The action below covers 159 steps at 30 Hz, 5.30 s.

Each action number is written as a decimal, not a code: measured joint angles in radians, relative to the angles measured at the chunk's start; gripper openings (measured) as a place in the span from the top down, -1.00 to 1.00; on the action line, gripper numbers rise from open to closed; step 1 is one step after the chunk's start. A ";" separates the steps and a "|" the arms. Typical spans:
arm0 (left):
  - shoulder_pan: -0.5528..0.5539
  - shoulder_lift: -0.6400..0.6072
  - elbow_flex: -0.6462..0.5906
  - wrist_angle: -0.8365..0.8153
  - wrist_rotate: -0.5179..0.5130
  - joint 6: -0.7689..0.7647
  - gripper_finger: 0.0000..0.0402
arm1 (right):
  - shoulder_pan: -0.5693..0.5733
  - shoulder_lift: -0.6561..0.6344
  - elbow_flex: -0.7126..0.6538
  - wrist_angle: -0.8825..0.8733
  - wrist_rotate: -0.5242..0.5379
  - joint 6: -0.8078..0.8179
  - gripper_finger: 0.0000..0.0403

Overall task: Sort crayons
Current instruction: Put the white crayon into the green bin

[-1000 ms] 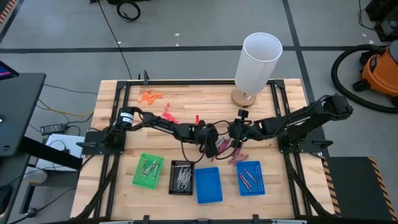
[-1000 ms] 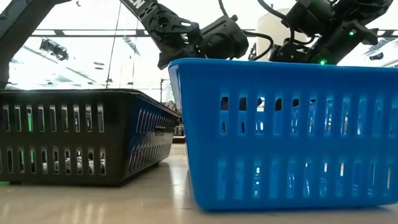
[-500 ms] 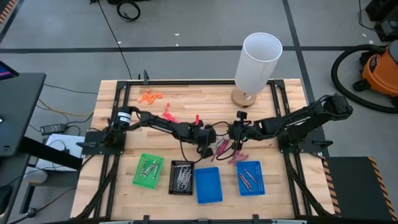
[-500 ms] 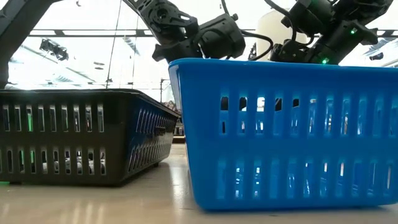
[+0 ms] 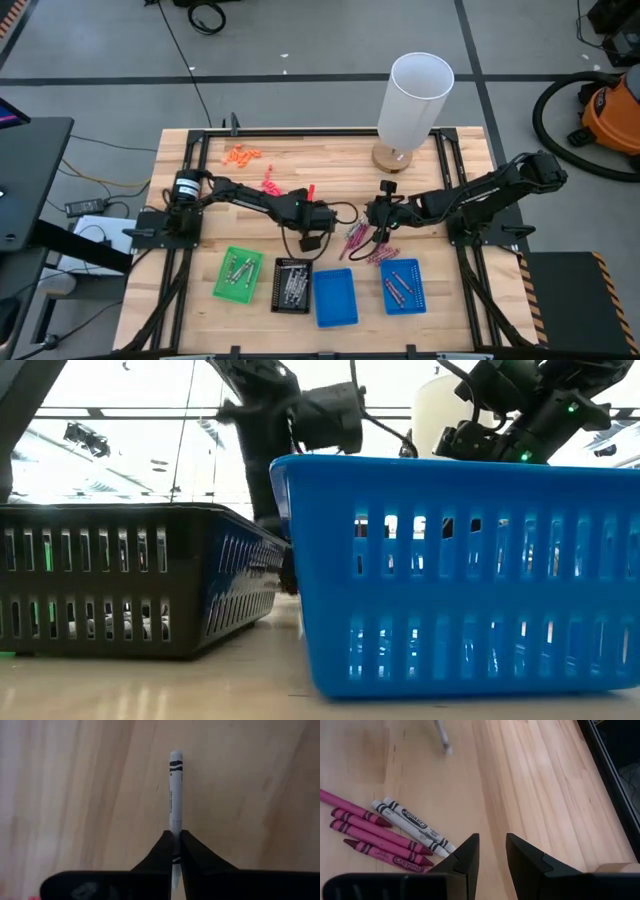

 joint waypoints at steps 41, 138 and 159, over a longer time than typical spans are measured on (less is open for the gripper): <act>-0.767 -0.321 -0.083 -0.645 0.107 -1.436 0.93 | -0.032 0.000 0.000 0.348 -0.022 -0.243 0.48; 0.018 0.153 -0.033 0.715 0.090 -0.029 0.03 | 0.142 -0.001 -0.114 -0.007 0.357 0.109 0.48; 0.058 0.076 -0.034 0.427 0.224 0.006 0.03 | 0.147 -0.001 -0.114 0.015 0.320 0.091 0.48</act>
